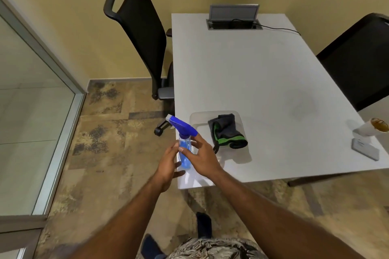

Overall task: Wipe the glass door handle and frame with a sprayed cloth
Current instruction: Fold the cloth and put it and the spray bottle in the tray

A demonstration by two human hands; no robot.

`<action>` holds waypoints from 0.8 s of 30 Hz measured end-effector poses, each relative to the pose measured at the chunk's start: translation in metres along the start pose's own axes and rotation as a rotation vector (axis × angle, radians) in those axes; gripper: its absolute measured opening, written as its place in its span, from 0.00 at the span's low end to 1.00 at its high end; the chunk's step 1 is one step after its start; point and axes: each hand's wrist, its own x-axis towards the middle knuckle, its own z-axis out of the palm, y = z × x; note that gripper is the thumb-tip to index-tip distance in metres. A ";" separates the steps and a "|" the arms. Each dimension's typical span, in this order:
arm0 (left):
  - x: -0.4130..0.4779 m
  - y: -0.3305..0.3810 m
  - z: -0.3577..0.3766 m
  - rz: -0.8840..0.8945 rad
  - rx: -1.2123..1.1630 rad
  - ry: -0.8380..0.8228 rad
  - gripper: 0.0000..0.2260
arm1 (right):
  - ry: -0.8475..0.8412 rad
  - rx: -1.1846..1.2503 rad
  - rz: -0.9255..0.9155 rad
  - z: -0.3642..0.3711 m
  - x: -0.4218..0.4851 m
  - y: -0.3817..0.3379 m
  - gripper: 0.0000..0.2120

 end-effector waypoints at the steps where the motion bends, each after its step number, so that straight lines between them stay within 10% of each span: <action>1: -0.001 0.000 -0.001 0.002 0.002 -0.003 0.22 | 0.016 -0.007 -0.005 0.001 0.001 -0.001 0.27; 24: 0.036 0.040 0.002 0.216 0.290 0.188 0.13 | 0.345 -0.190 -0.320 -0.107 0.019 -0.078 0.27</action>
